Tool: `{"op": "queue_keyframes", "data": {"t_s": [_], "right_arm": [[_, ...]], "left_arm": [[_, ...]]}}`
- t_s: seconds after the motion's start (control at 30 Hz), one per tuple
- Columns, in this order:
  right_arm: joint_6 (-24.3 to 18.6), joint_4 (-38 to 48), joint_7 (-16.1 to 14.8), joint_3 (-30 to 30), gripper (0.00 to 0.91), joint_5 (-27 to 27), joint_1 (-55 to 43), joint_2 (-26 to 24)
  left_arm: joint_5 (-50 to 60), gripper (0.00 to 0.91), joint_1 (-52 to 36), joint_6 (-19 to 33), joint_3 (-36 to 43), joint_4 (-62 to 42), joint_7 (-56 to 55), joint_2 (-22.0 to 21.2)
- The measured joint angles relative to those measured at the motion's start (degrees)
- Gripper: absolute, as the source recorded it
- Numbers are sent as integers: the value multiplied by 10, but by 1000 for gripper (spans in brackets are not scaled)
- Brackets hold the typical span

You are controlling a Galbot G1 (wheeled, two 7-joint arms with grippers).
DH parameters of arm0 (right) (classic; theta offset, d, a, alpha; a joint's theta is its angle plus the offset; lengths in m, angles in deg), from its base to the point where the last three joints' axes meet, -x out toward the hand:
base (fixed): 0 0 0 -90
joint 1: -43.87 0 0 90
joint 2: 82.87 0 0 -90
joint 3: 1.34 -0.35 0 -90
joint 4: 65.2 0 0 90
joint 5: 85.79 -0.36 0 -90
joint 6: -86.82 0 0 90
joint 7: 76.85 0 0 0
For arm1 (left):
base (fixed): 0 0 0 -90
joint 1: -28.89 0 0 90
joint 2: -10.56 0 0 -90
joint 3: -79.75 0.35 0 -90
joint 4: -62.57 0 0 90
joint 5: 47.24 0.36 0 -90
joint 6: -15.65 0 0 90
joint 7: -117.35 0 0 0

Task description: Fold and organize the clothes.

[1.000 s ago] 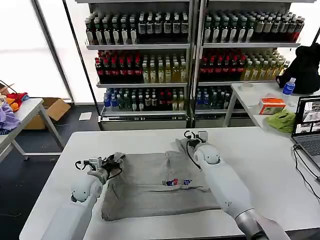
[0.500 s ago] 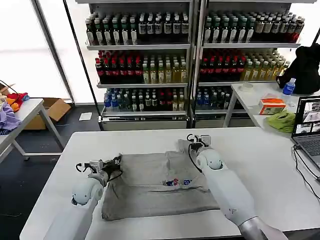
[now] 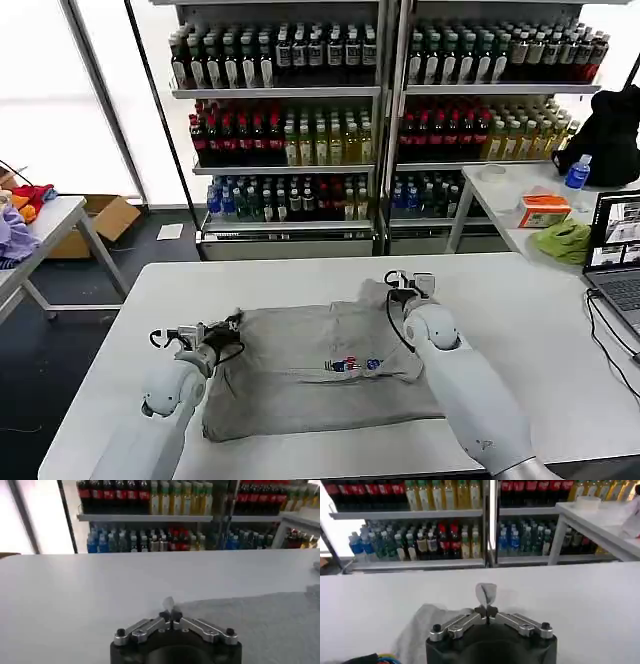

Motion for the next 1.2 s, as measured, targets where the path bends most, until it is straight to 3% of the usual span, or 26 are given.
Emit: {"op": "queue_keyframes", "data": {"t_s": [0.63, 1.2], "right_arm": [[9, -165, 24, -40, 0, -5, 81, -43], [10, -307, 46, -108, 0, -4, 253, -69]], "left_arm": [[6, 0, 64, 23, -19, 115, 6, 20], [28, 0, 154, 37, -44, 184, 14, 27]]}}
